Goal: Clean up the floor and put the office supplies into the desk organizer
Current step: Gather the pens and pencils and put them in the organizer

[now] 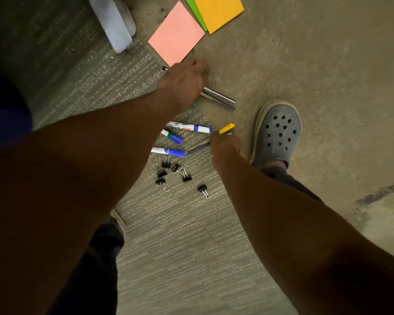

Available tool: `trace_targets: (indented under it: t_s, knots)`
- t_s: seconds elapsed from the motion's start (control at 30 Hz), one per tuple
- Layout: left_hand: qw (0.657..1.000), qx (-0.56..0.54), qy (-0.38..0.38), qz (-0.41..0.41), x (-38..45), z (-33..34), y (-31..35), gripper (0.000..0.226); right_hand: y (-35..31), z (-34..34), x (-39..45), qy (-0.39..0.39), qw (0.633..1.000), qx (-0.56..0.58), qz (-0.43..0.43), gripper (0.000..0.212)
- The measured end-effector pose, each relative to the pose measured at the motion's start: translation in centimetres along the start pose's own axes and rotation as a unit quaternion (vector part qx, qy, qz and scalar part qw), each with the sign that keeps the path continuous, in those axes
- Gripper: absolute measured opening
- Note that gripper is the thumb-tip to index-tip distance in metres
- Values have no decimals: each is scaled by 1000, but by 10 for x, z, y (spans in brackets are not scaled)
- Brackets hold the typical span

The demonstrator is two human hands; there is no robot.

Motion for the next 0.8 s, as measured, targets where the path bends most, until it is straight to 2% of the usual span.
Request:
trace_targets:
  t_s: [0.03, 0.17, 0.27, 0.33, 0.4, 0.5, 0.53, 0.6, 0.7, 0.8]
  knots:
    - [1000, 0, 1, 5, 2, 2, -2, 33, -4, 3, -2, 2, 1000, -4, -2, 15]
    - [999, -40, 7, 23, -1, 3, -4, 33, -10, 6, -8, 34, 997, -70, -13, 42]
    - [982, -179, 61, -23, -18, -10, -8, 28, -22, -1, -27, 38, 989, -134, -54, 41]
    - [942, -316, 89, -74, -39, -18, -14, 21, -34, -5, -44, 44, 978, -180, -100, 39]
    - [869, -476, 67, -120, -69, -22, -18, 22, -43, -5, -65, 44, 967, -206, -144, 44]
    - [696, -704, 12, -144, -133, -32, -18, 24, -51, 2, -106, 21, 958, -231, -166, 46]
    - [645, -752, 7, -140, -158, -38, -17, 20, -55, 6, -122, 9, 958, -227, -174, 45]
    - [564, -815, 15, -134, -209, -46, -14, 14, -64, 15, -160, -19, 955, -225, -192, 43]
    - [476, -868, 47, -132, -282, -53, -22, 21, -83, 36, -232, -68, 943, -241, -218, 30]
    - [423, -893, 79, -129, -359, -76, -37, 25, -102, 57, -304, -113, 935, -223, -250, 21]
Point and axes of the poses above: each hand's wrist, its own x-axis towards the middle knuckle, its own z-axis out of the palm, y = z × x, the point moved 4 cm from there along x, towards the middle knuckle, and after that the axes turned 13 degrees about -y, right-handed, at the moved point
